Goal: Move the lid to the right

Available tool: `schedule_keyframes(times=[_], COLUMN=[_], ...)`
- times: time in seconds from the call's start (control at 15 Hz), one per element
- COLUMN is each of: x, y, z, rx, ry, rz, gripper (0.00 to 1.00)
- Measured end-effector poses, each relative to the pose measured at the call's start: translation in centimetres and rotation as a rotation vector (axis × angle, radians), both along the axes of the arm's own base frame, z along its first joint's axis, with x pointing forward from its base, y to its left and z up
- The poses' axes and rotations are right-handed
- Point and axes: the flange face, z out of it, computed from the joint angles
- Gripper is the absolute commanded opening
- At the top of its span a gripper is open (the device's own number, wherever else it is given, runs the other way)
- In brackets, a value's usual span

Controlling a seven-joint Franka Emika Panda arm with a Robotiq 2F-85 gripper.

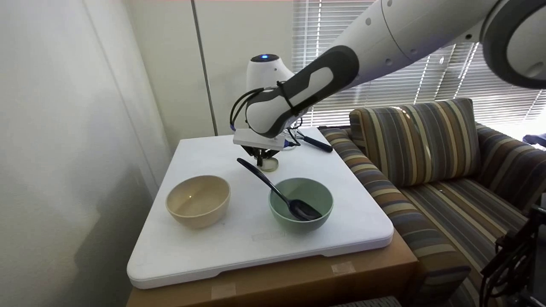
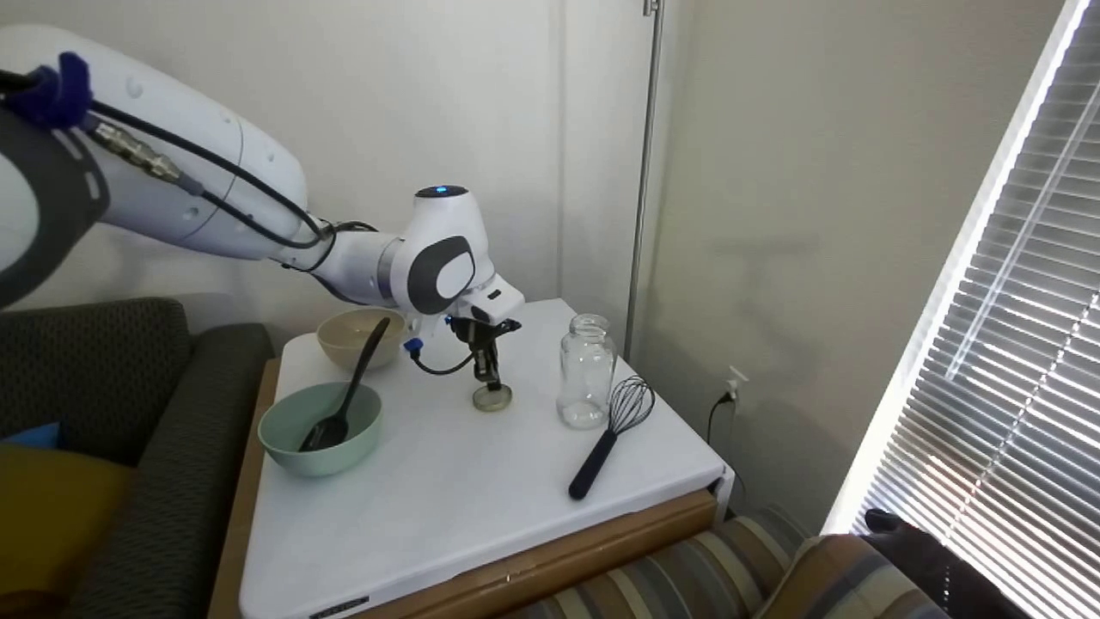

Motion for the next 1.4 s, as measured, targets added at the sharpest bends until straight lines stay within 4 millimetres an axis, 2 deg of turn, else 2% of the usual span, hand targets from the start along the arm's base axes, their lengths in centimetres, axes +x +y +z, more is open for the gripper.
schedule_keyframes(times=[0.4, 0.87, 1.2, 1.4], x=[-3.1, -7.9, -10.7, -13.6], y=[-1.1, -4.9, -8.3, -11.1], z=[0.1, 0.3, 1.0, 0.8], rx=[-0.037, -0.101, -0.073, -0.015], ry=[0.151, 0.264, 0.099, -0.029], rz=[0.065, 0.078, 0.043, 0.011], gripper=[0.01, 0.01, 0.01, 0.01])
